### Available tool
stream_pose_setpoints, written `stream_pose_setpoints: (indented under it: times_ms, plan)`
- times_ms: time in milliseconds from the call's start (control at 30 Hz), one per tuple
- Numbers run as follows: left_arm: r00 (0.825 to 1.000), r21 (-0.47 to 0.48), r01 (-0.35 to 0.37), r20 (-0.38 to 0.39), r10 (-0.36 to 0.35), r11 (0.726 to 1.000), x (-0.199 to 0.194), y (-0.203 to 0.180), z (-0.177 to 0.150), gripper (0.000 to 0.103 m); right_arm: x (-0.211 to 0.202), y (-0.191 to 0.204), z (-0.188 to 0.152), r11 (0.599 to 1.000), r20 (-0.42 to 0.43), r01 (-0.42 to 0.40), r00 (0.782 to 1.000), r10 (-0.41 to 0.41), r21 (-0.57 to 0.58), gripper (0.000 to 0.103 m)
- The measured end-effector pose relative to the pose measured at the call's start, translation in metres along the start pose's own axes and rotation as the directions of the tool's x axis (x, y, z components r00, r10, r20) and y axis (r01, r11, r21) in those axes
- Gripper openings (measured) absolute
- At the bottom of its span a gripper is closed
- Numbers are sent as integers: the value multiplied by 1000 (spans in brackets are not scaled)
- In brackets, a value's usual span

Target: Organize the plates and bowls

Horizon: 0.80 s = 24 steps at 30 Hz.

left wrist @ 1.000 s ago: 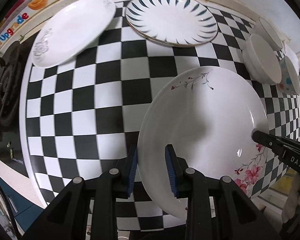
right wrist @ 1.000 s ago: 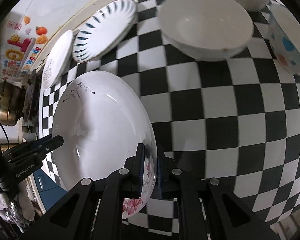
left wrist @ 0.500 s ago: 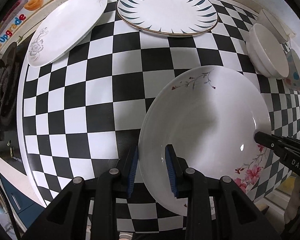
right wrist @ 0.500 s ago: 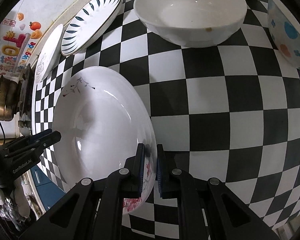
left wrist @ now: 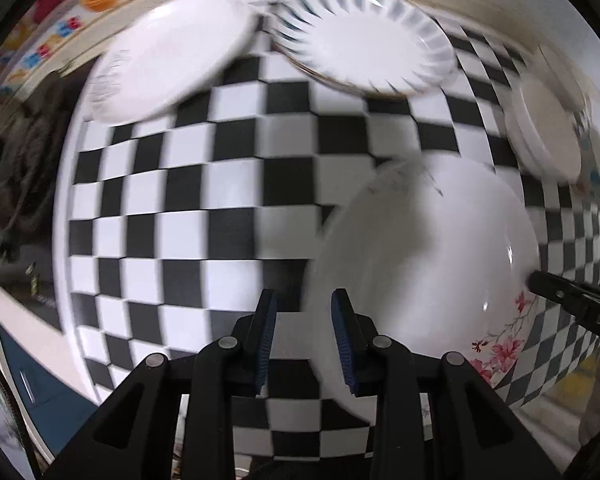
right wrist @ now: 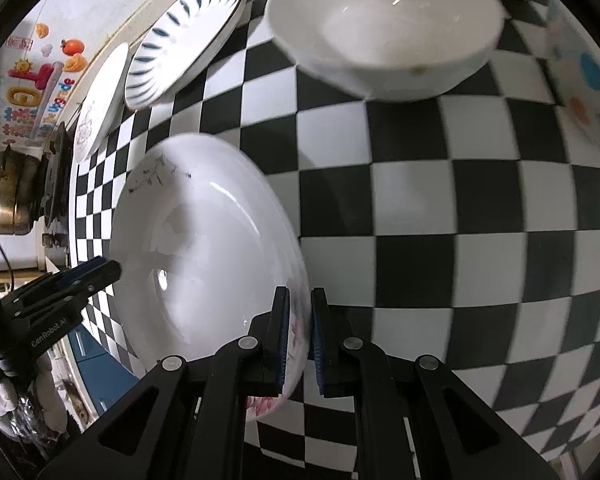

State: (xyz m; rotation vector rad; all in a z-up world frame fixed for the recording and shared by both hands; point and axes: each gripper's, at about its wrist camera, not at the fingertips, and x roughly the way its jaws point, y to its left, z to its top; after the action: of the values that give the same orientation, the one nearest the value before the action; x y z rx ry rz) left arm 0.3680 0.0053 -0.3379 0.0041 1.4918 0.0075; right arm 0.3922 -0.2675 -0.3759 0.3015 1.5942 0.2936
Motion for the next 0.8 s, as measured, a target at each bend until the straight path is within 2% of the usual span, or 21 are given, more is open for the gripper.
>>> stream_pose_setpoints:
  times_ms: [100, 167, 200, 233, 267, 300, 333, 400, 467, 533, 633, 667, 800]
  plan:
    - [998, -115, 44, 58, -37, 992, -32, 39, 5, 26, -30, 1, 1, 1000, 41, -5, 999, 4, 25, 13]
    - [995, -172, 57, 93, -41, 983, -49, 65, 15, 34, -56, 12, 5, 999, 86, -27, 996, 25, 20, 17]
    - [993, -200, 66, 107, -45, 978, -54, 80, 22, 35, -67, 20, 8, 999, 111, -35, 993, 34, 9, 28]
    - [991, -218, 80, 119, -55, 973, -56, 92, 28, 38, -80, 35, 15, 999, 153, -47, 987, 48, -12, 45]
    - [989, -246, 96, 133, -64, 964, -57, 108, 39, 39, -87, 46, 20, 998, 182, -60, 981, 63, -25, 55]
    - [988, -270, 104, 141, -68, 957, -54, 124, 48, 39, -92, 58, 27, 996, 213, -82, 973, 88, -38, 69]
    - [988, -286, 110, 140, -72, 952, -50, 136, 55, 39, -96, 76, 39, 992, 249, -111, 961, 123, -61, 74]
    - [986, -336, 144, 134, -104, 931, -34, 162, 73, 39, -90, 104, 63, 989, 253, -107, 959, 130, -102, 74]
    - [982, -379, 180, 115, -147, 908, -15, 187, 91, 39, -71, 141, 96, 983, 212, -92, 969, 125, -159, 74]
    - [978, -418, 209, 93, -187, 884, 5, 205, 108, 39, -47, 176, 134, 969, 169, -121, 973, 159, -213, 73]
    - [969, -468, 243, 75, -236, 849, 31, 227, 130, 39, -11, 216, 182, 960, 136, -93, 982, 133, -264, 70]
    - [968, -474, 245, 71, -241, 846, 34, 230, 134, 39, 5, 228, 203, 958, 125, -78, 985, 116, -276, 70]
    - [966, -488, 245, 51, -253, 837, 52, 242, 154, 39, 58, 259, 262, 955, 35, -56, 997, 69, -292, 59]
